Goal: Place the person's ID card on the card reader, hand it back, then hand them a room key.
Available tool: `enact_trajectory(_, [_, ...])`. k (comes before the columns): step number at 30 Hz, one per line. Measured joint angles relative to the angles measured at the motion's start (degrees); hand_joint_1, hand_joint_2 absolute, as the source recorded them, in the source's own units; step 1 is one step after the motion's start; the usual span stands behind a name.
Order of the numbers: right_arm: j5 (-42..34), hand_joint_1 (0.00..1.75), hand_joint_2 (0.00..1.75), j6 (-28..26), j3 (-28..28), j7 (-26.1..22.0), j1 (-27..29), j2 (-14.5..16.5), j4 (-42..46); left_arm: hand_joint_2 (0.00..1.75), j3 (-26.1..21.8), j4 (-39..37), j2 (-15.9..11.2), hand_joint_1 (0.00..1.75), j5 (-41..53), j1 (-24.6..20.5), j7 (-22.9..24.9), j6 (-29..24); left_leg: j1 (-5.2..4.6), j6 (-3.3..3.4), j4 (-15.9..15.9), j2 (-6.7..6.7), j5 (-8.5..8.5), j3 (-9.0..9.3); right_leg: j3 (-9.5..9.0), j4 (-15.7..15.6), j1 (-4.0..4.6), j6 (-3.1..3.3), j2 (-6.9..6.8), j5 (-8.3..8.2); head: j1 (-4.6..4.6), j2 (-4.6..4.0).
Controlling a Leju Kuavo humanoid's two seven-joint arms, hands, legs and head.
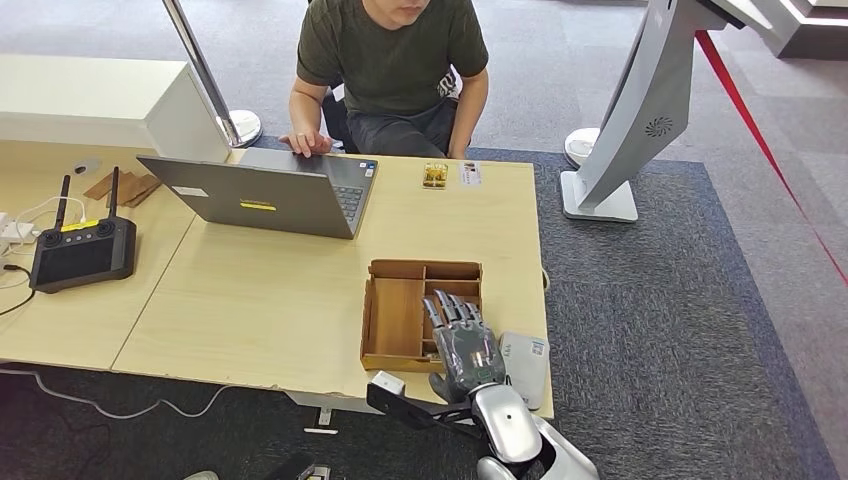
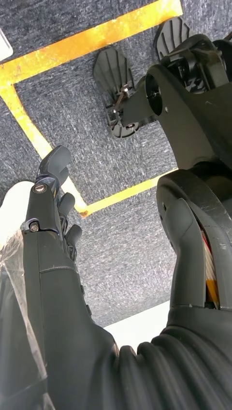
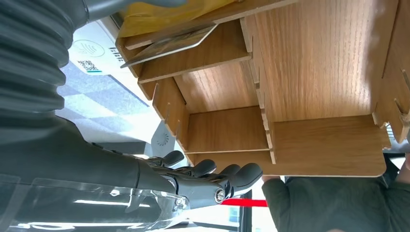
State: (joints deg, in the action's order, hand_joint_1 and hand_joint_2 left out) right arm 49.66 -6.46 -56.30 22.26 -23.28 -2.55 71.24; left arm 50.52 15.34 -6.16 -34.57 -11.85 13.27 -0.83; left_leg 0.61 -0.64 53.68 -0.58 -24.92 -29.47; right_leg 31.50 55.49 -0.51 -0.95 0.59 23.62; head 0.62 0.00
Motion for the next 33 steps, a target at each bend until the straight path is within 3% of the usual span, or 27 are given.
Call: enact_trajectory(33, [-0.4,0.0,1.75,0.04,1.0,0.74,0.76,-0.95,-0.75,1.75,-1.0,0.0,0.0,0.0,0.43,0.18,-0.01,-0.17,0.0,0.0,0.0,0.01,0.0,-0.01,0.03,0.0,0.0,0.01,0.0,0.0,0.01,0.0])
